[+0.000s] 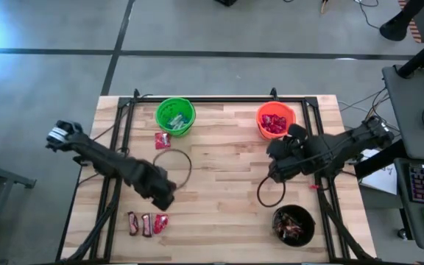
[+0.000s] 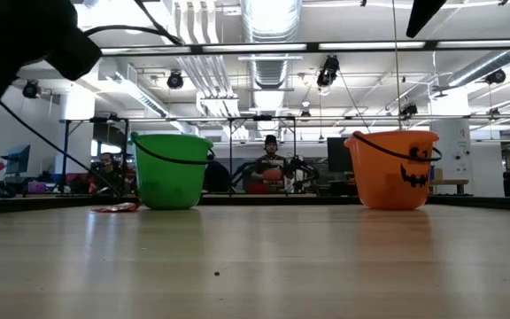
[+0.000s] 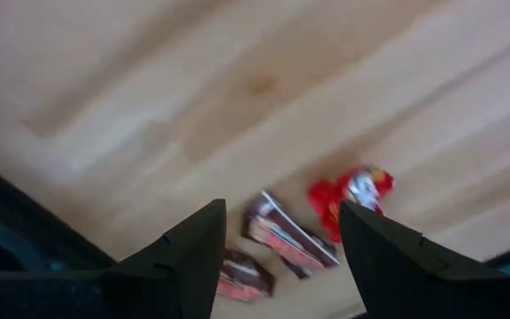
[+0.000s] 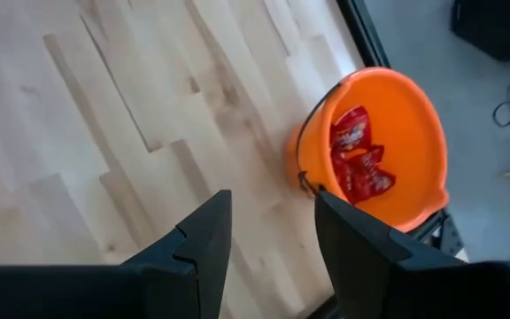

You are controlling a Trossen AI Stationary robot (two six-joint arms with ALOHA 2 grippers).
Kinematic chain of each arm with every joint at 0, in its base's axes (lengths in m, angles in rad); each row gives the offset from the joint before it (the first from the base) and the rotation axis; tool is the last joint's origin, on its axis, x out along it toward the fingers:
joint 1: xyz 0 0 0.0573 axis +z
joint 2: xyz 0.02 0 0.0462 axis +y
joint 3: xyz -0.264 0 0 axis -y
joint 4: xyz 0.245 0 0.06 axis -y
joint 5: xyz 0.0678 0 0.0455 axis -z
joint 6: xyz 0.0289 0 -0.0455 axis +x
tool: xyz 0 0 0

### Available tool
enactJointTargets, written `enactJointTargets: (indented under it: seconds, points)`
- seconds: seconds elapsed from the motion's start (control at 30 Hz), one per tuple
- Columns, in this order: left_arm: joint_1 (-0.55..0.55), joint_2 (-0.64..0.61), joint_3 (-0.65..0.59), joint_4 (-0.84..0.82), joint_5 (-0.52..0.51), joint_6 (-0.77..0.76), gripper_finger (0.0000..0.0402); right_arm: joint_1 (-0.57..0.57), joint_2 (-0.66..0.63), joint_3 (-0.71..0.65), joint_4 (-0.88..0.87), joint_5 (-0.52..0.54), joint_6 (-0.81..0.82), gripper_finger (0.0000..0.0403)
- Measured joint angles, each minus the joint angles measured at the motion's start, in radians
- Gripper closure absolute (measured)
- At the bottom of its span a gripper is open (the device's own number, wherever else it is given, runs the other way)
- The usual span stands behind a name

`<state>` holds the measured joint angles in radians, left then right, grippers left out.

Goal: Sort candy
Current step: Put the red candy into the orange bucket

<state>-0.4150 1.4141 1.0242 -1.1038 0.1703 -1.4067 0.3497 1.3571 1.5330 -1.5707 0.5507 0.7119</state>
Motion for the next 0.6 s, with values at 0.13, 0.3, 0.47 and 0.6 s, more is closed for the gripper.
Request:
enactJointTargets:
  seconds: [0.13,0.3,0.47,0.6]
  points:
    - [-0.062,0.117,0.07,0.016,0.032,-0.037,0.0198,-0.018,-0.007,0.0,0.0,0.001,-0.05,0.025]
    - [-0.121,0.245,0.179,0.017,0.049,-0.048,0.0183,-0.023,-0.013,0.0,0.0,0.002,-0.097,0.025]
    - [-0.168,0.362,0.285,0.008,0.048,-0.037,0.0166,-0.023,-0.019,0.0,0.0,0.001,-0.122,0.025]
    - [-0.207,0.434,0.32,-0.018,0.048,-0.036,0.0162,-0.023,-0.024,0.0,0.0,0.001,-0.128,0.025]
